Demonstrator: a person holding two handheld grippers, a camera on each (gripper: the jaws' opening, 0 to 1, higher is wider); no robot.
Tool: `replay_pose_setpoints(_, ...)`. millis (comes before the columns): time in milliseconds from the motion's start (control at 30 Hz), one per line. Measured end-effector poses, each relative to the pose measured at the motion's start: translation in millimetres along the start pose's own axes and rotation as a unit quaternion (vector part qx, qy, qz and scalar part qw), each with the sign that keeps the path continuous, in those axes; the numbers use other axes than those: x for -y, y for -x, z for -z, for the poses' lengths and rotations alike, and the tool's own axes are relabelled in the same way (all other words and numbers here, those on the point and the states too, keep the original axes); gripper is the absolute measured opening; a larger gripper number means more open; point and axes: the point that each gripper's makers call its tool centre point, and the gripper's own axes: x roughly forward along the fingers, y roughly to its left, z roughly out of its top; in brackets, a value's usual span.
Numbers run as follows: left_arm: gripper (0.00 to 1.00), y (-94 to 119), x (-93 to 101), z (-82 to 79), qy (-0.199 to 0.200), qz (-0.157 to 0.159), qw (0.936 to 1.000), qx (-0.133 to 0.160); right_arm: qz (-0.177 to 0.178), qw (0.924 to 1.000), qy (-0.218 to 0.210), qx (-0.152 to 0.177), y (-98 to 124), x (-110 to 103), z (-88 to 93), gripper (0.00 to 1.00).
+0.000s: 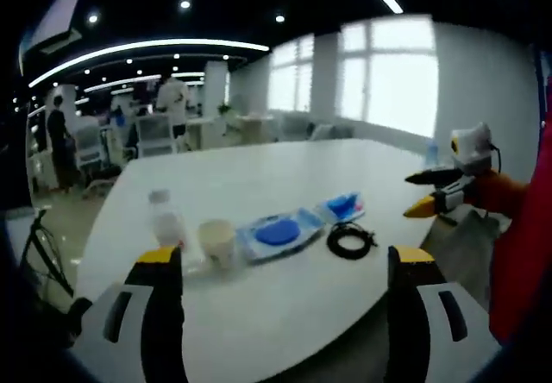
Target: Arrange the tabletop items into an orderly group along one side of the table until the central work area is clear of visible clutter.
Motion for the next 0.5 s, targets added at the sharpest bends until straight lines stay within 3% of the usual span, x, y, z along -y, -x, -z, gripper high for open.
replay_pose_setpoints(33,0.94,2.0,-1.3,5.9,0.016,0.001,0.9998,-0.014,0.006,1.0,-0.002,0.001,0.0,2.9,2.1,0.99)
replay_pose_setpoints(100,0.95,2.9,-3.0,-3.4,0.005,-0.002,1.0,0.006,0.014,0.9999,-0.006,0.007,0.6,7.3,3.7,0.99)
replay_pose_setpoints(167,0.96,3.4,-10.6,2.2,-0.002,-0.015,0.9999,-0.007,0.022,0.9997,-0.013,0.007,0.9,10.9,7.5,0.99)
replay_pose_setpoints(233,0.96,3.1,-12.8,8.8,0.023,-0.012,0.9996,-0.013,0.033,0.9994,-0.007,0.012,1.5,14.6,5.6,0.99)
replay_pose_setpoints(500,0.94,-1.3,-19.8,5.5,0.019,-0.03,0.9994,-0.005,0.04,0.999,0.01,0.02,-0.2,12.4,2.2,0.99)
